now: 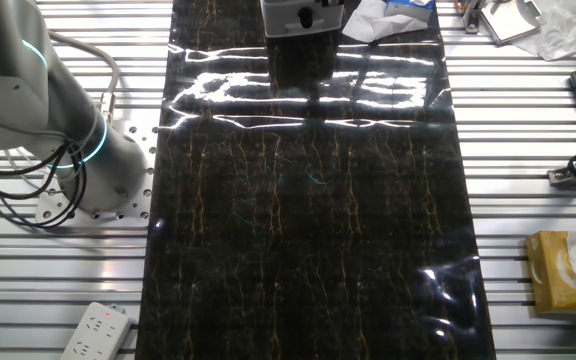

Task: Use the gripper to push and close the drawer

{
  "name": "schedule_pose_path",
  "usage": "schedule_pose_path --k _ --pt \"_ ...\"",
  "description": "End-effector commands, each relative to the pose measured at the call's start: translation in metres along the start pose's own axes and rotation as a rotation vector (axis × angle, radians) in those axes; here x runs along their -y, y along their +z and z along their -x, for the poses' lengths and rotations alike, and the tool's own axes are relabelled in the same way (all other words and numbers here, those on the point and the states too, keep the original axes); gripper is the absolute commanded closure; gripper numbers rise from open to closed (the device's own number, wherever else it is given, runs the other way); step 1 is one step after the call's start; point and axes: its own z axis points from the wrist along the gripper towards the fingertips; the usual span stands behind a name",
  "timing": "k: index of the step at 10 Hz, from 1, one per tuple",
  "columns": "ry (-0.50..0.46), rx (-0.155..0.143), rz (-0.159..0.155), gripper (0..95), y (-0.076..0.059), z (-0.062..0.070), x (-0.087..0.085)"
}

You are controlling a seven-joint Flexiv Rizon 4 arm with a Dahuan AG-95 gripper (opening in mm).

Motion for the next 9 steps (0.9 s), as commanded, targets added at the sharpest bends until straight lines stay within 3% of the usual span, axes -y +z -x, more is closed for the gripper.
schedule_pose_path --k 1,9 --pt "-0.008 0.006 0.002 95.0 0.000 -0.001 0.006" --pt "-0.022 0.008 0.002 95.0 -0.004 -0.001 0.019"
